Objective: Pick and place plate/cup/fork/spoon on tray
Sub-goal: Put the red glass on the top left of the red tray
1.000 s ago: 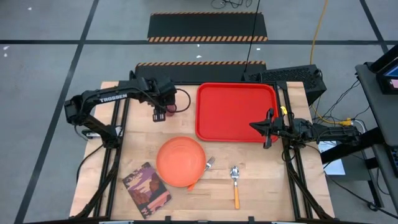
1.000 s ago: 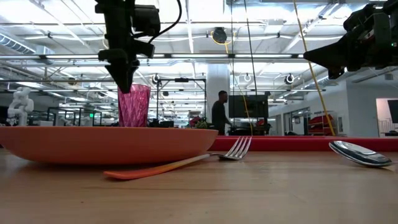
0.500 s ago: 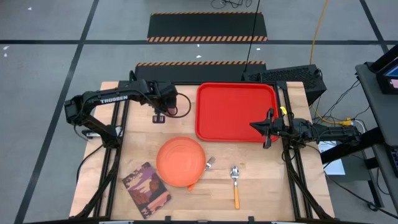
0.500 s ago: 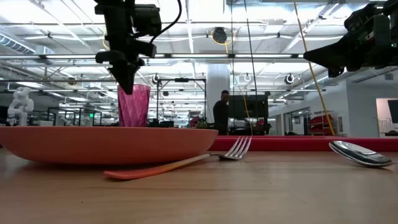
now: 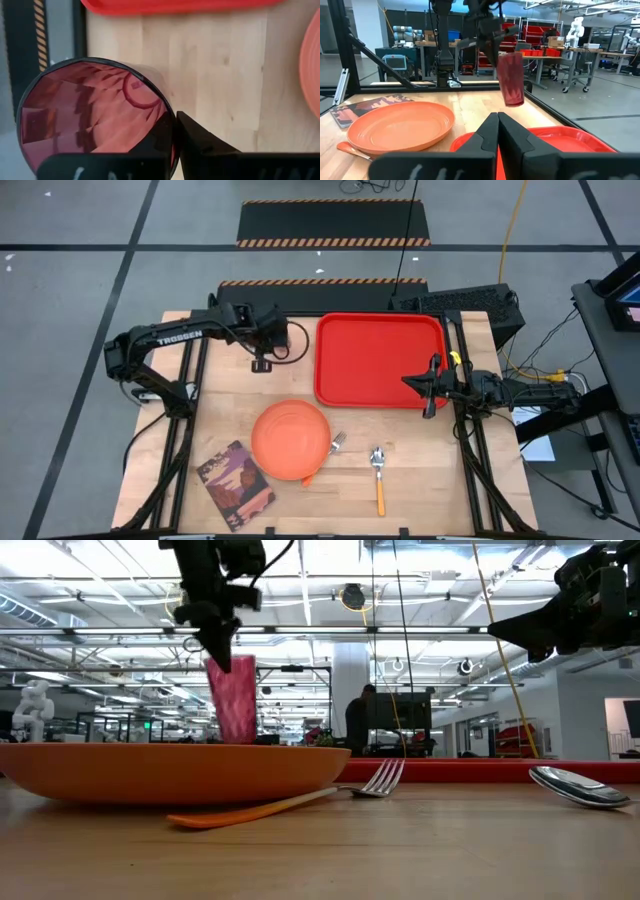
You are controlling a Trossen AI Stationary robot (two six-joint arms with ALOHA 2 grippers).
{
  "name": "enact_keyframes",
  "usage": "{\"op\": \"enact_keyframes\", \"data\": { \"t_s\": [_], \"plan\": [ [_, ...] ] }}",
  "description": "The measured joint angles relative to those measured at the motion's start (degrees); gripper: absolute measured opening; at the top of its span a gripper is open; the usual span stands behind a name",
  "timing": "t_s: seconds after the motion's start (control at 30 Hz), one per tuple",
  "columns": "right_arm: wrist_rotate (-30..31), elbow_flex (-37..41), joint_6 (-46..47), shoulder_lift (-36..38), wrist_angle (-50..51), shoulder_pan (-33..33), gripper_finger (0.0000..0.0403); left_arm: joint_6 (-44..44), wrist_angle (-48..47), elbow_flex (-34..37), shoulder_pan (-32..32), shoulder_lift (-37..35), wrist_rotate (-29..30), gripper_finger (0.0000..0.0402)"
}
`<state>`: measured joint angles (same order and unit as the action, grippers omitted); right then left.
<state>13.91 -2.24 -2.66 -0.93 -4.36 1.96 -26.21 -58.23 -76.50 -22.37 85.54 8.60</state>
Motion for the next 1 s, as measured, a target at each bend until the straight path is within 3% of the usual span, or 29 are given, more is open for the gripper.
{"op": "enact_keyframes", "data": {
  "t_s": [0.67, 1.0],
  "plan": [
    [0.0, 0.0, -1.3, 0.0, 0.1, 0.0, 0.0000, -5.2, 2.9, -22.1, 3.7, 1.4, -1.6, 0.0011],
    [1.6, 0.0, -1.2, -0.7, 0.1, 0.0, 0.0000, -11.7, 1.9, -40.1, 3.6, 16.6, -1.6, 0.0009]
  ]
}}
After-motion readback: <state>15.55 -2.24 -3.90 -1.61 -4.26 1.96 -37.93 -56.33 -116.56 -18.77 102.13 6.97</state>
